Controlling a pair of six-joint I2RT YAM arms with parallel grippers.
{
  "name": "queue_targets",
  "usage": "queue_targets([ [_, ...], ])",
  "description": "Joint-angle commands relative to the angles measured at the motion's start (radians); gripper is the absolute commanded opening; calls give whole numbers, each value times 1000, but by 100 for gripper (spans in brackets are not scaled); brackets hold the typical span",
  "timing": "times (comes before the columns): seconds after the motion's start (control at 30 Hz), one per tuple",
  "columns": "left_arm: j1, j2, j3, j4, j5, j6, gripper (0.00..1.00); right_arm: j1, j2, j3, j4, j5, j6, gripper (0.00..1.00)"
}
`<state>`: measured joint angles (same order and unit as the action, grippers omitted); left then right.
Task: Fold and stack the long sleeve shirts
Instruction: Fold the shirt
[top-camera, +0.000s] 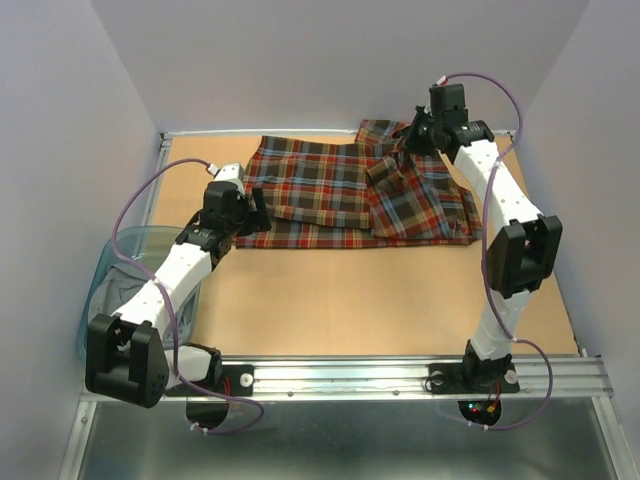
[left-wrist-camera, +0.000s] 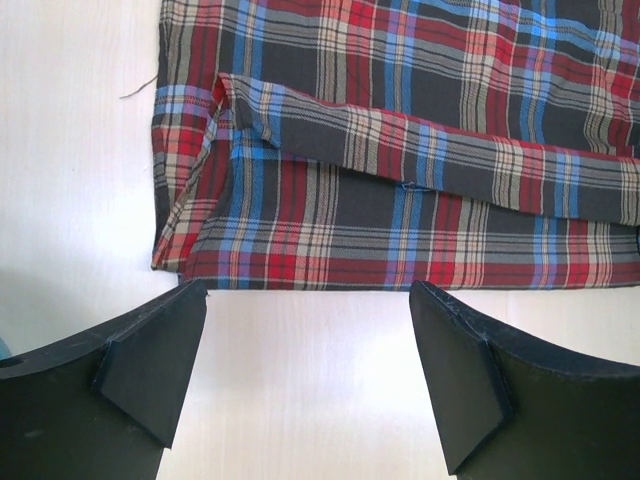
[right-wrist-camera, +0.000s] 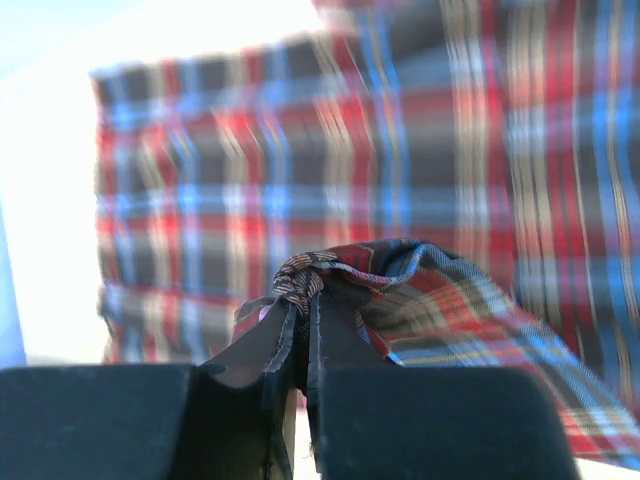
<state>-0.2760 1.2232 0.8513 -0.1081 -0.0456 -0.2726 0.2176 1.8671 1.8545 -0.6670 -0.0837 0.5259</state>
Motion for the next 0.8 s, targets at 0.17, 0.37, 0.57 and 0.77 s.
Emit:
queue_targets([
  [0.17,-9,-18,14,-10,13,-33,94,8,156,347,273,16,-89,0],
  [0.37,-9,19,20,-10,13,-65,94,8,228,353,414,61,-138,0],
  [0.57,-8,107,58,-2,27,-100,94,8,291,357,503,55,-130,1],
  [0.77,-8,145,80,-10,35,-119,94,8,296,306,529,50,-28,1],
])
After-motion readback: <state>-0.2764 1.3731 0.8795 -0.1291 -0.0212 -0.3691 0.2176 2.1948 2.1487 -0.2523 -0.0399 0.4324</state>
